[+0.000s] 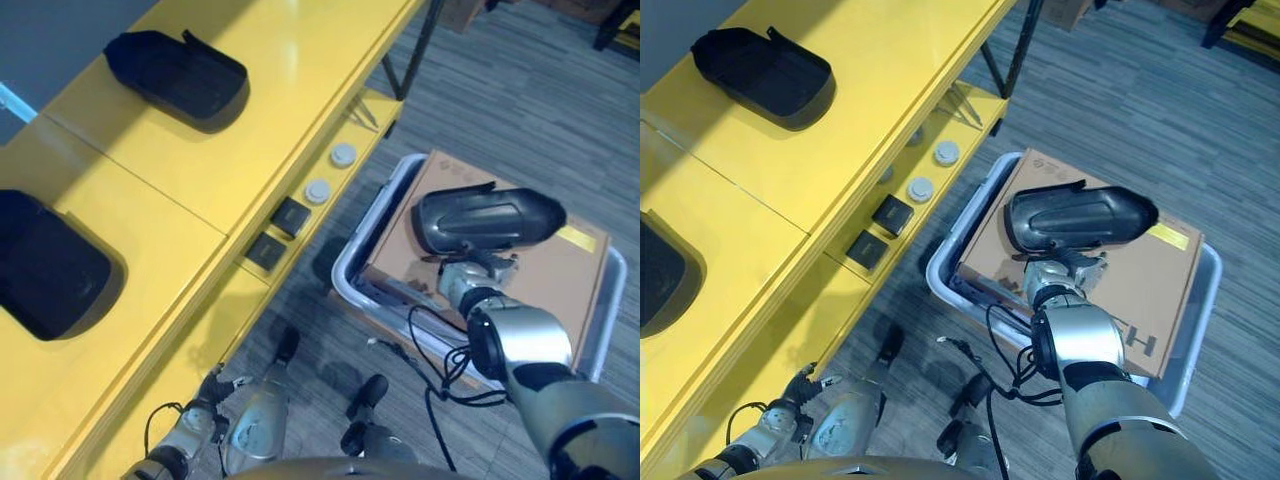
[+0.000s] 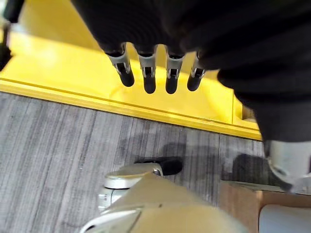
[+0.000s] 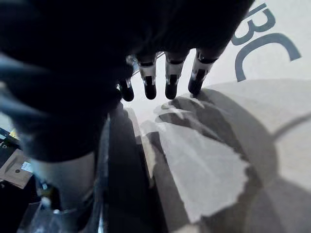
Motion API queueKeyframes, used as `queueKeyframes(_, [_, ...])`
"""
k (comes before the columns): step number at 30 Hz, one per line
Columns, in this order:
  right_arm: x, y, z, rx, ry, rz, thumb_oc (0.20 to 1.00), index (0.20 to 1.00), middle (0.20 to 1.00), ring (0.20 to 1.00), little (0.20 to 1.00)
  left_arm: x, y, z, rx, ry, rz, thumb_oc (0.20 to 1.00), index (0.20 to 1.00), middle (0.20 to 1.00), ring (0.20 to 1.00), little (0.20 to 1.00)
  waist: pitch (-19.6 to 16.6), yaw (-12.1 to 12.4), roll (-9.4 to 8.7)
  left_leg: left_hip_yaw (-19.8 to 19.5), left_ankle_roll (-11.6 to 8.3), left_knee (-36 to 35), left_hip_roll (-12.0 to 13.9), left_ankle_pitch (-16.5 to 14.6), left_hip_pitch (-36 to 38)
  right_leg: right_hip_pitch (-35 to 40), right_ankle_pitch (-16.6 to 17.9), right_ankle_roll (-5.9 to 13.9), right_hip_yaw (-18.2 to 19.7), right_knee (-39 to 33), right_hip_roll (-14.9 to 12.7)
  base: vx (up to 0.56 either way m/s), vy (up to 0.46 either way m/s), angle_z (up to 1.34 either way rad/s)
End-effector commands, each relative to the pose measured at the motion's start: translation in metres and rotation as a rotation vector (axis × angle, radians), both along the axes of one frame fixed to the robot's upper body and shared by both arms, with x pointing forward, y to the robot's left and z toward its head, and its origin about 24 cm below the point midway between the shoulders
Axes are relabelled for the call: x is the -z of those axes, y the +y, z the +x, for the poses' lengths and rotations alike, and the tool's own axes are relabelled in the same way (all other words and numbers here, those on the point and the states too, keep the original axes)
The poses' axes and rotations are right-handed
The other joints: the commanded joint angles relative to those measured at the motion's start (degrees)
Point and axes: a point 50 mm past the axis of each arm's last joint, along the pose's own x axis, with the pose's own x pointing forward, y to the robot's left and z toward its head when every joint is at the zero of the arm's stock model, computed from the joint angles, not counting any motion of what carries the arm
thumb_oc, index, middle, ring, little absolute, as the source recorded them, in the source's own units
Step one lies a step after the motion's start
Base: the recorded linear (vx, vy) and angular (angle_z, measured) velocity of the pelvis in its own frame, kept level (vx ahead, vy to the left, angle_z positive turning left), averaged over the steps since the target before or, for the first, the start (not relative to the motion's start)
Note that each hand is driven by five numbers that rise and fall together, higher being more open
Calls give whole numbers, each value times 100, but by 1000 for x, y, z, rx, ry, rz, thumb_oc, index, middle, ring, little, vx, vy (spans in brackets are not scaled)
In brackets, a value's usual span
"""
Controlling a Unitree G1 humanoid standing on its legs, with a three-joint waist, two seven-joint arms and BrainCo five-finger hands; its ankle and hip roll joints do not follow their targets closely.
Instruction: Move parts from the plastic box to the shelf.
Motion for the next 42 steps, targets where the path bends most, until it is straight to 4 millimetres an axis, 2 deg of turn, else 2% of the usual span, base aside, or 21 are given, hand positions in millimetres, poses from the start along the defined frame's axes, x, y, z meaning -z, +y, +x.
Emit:
queueKeyframes(1, [-19,-30,-6,103,-15,-29,1000,1000,1000,1000,1000,-5,-5,19,21,-30,14,1000,1000,1000,1000,1000,398,88,-27,-267,119,-41,-90,-949,242,313,-863,429,22,14,-137,89,-43,19])
queueKeyframes(3, [-18,-32,-7,118,-18,-7,1000,1000,1000,1000,1000,-4,-5,18,20,-24,16,1000,1000,1000,1000,1000,399,97,-26,-279,117,-41,-95,-950,225,307,-861,431,7,14,-145,9,6,13])
queueKeyframes(4, [-18,-35,-9,136,-13,9,959,959,959,959,959,-5,-5,19,19,-26,15,1000,1000,1000,1000,1000,400,108,-28,-302,115,-41,-105,-949,204,304,-862,438,-13,14,-152,15,6,6])
queueKeyframes(5, [-18,-36,-10,147,-13,23,652,652,652,652,652,-5,-5,19,16,-27,13,1000,1000,1000,1000,1000,401,114,-27,-318,111,-41,-116,-948,192,309,-864,440,-30,14,-154,22,5,6])
queueKeyframes(6, [-17,-37,-11,156,-15,31,401,401,401,401,401,-4,-4,18,16,-21,16,1000,1000,1000,1000,1000,400,113,-26,-328,108,-41,-121,-949,191,313,-868,437,-36,14,-153,24,5,4])
queueKeyframes(7, [-16,-38,-13,166,-10,38,200,200,200,200,200,-4,-3,18,10,-14,18,1000,1000,1000,1000,1000,395,109,-36,-344,103,-41,-126,-951,196,317,-872,436,-52,14,-153,22,6,6])
queueKeyframes(14, [3,-41,-27,189,66,46,200,200,200,200,200,-4,0,19,-30,-12,23,1000,1000,1000,1000,1000,310,18,-104,-340,95,-41,-109,-998,243,378,-895,417,-83,14,-161,16,-2,7])
queueKeyframes(18, [13,-52,-42,205,126,36,200,200,200,200,200,-3,1,17,-38,-13,18,1000,1000,1000,1000,1000,263,-47,-139,-320,97,-41,-91,-1034,321,451,-903,406,-74,14,-157,-21,13,0])
queueKeyframes(19, [17,-56,-47,215,142,37,200,200,200,200,200,-4,1,18,-40,-14,17,1000,1000,1000,1000,1000,280,-55,-138,-295,128,-41,-138,-903,288,416,-766,383,-169,14,-206,-81,55,2])
queueKeyframes(21, [24,-62,-57,220,185,32,200,200,200,200,200,-3,2,17,-41,-9,15,1000,1000,1000,1000,1000,236,-111,-157,-295,108,-41,-76,-1040,383,499,-904,398,-64,14,-160,39,-32,0])
queueKeyframes(24, [30,-66,-65,200,242,-6,200,200,200,200,200,-3,4,15,-48,-8,10,1000,1000,1000,1000,1000,215,-159,-163,-261,109,-41,-46,-1065,451,555,-929,380,-40,14,-149,-2,-12,-2])
queueKeyframes(25, [31,-66,-65,161,274,-51,200,200,200,200,200,-3,3,15,-44,-9,9,1000,1000,1000,1000,1000,245,-168,-159,-232,141,-41,-87,-936,432,522,-799,352,-123,14,-197,-94,37,-8])
queueKeyframes(30, [32,-69,-63,-106,449,-318,200,200,200,200,200,-8,7,22,-33,-54,8,1000,1000,1000,1000,1000,233,-319,-179,-143,146,-41,-30,-962,589,636,-832,304,-50,14,-177,-16,2,-2])
queueKeyframes(31, [30,-71,-61,-200,495,-423,200,200,200,200,200,-12,10,26,-15,-84,15,1000,1000,1000,1000,1000,211,-366,-184,-98,151,-41,-12,-979,662,685,-845,285,-22,14,-171,9,-27,-6])
queueKeyframes(32, [30,-71,-61,-200,496,-424,200,200,200,200,200,-12,10,25,-15,-83,15,1000,1000,1000,1000,1000,214,-367,-183,-98,150,-41,-11,-981,667,690,-846,285,-22,14,-171,15,-26,-10])
queueKeyframes(37, [10,-77,-49,-418,641,-746,200,200,200,200,200,-33,7,47,78,-227,-15,1000,1000,1000,1000,1000,149,-446,-160,4,134,-41,57,-1010,858,816,-901,254,21,14,-136,7,-32,-13])
queueKeyframes(38, [10,-77,-49,-419,642,-746,200,200,200,200,200,-33,7,47,78,-226,-15,1000,1000,1000,1000,1000,151,-444,-159,7,133,-41,58,-1012,863,820,-902,253,24,14,-134,2,-47,-12])
queueKeyframes(39, [-1,-78,-42,-484,676,-877,200,200,200,200,200,-46,-2,59,150,-295,-41,1000,1000,1000,1000,1000,104,-484,-159,68,132,-41,98,-1032,938,849,-928,241,75,14,-109,0,-35,-20])
queueKeyframes(40, [-1,-78,-42,-485,677,-877,200,200,200,200,200,-46,-2,59,150,-294,-41,1000,1000,1000,1000,1000,106,-481,-159,71,132,-41,100,-1034,943,852,-928,240,78,14,-108,20,-61,-22])
queueKeyframes(41, [-10,-77,-36,-542,701,-996,200,200,200,200,200,-59,-9,69,215,-352,-64,1000,1000,1000,1000,1000,30,-542,-176,177,137,-41,158,-1069,1059,905,-962,231,172,14,-70,33,-43,-17])
queueKeyframes(42, [-12,-74,-33,-578,716,-1048,200,200,200,200,200,-62,-13,72,239,-367,-76,1000,1000,1000,1000,1000,-13,-575,-185,220,140,-41,182,-1087,1123,940,-977,229,217,14,-54,53,-50,-15])
